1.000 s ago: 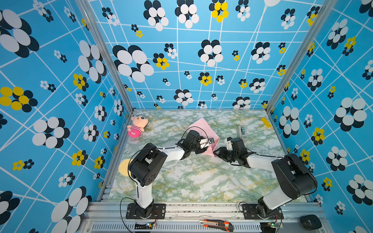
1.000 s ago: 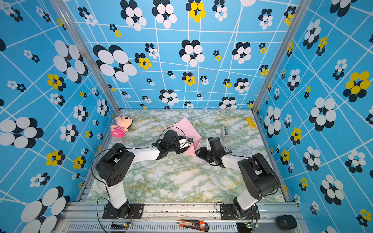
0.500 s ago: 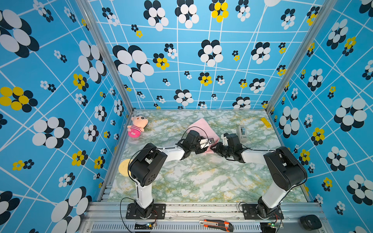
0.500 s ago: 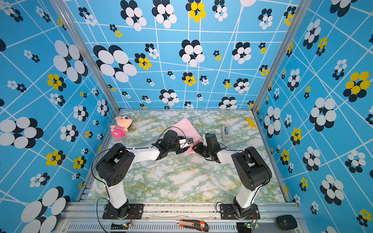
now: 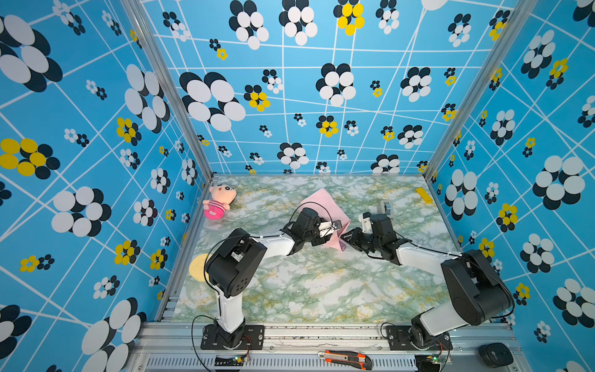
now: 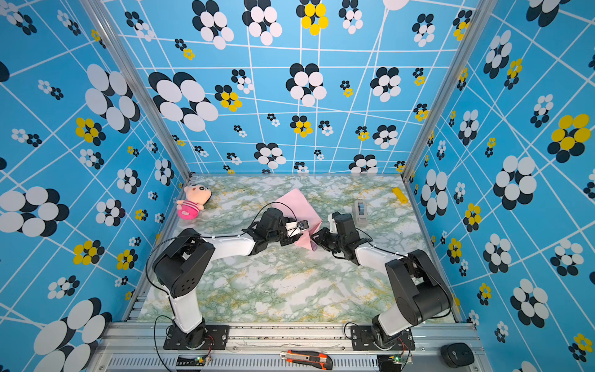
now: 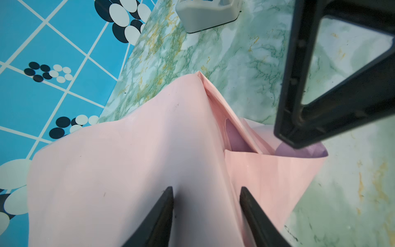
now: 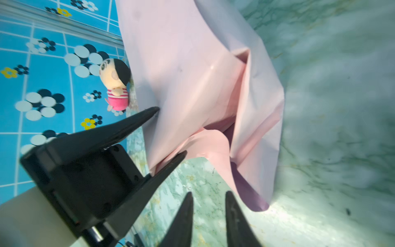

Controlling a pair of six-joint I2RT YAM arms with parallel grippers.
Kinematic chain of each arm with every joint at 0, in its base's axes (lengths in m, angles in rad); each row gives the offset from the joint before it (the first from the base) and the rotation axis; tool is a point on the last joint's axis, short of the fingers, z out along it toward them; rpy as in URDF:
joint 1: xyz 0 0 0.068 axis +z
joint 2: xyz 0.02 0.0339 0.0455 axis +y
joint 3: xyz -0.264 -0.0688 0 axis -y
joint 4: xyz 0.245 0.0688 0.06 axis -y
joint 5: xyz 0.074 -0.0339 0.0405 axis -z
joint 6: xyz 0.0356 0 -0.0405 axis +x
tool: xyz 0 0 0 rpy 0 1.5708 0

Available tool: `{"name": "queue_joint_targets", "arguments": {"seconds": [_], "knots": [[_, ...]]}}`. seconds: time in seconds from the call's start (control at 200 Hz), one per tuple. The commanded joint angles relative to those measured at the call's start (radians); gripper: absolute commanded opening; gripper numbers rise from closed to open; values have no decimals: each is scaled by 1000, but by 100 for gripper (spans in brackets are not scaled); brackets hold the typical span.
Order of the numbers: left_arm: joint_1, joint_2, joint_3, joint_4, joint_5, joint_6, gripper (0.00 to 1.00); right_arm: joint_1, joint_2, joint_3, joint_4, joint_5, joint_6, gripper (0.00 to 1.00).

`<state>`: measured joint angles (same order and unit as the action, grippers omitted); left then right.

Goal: Wrap a gift box in wrapping paper
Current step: Fifth fold the wrapping paper around the gift box.

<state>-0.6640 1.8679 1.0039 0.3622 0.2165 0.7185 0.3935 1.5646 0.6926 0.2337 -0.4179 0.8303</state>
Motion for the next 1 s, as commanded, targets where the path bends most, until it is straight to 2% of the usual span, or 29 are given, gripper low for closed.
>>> {"name": "queue_joint_targets", "arguments": {"seconds": [0.0, 0.305, 0.615, 0.825, 0.995], "knots": [[-23, 36, -22, -136, 28, -5, 50, -3, 67, 49, -53, 34, -30, 13], [-23, 39, -18, -138, 23, -1, 50, 10, 186, 124, 20, 54, 2, 8], [-24, 39, -18, -142, 23, 2, 50, 9, 269, 141, 102, 165, 73, 5], [-23, 38, -19, -145, 23, 2, 50, 18, 315, 181, 163, 183, 110, 5], [-25, 40, -19, -146, 20, 6, 50, 27, 337, 178, 193, 200, 143, 11]]}}
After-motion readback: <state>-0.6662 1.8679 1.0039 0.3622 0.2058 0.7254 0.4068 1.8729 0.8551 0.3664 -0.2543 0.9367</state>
